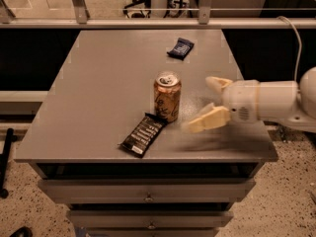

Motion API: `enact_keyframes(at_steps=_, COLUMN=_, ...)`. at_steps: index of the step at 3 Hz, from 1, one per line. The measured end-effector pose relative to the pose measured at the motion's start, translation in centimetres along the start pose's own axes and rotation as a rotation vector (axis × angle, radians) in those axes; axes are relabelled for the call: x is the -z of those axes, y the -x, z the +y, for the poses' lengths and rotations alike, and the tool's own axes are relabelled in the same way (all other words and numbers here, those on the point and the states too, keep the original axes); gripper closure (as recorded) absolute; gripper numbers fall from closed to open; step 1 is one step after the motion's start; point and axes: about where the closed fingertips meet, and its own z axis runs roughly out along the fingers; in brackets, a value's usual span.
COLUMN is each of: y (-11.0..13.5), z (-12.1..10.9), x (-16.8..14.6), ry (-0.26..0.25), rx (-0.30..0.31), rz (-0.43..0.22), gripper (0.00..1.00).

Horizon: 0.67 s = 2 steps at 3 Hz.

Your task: Move orange can near rxbar chocolate

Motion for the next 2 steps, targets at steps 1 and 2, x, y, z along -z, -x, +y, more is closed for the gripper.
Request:
enact_keyframes(at_steps=1, y=-0.11, z=-3.65, x=5.05, ry=-0.06, rx=0.089, rz=-0.008, gripper=0.0)
enact_keyframes(at_steps=2, y=0.53, z=-3.98, x=5.45, ry=-0.066, rx=0.104, rz=-0.015, gripper=0.0)
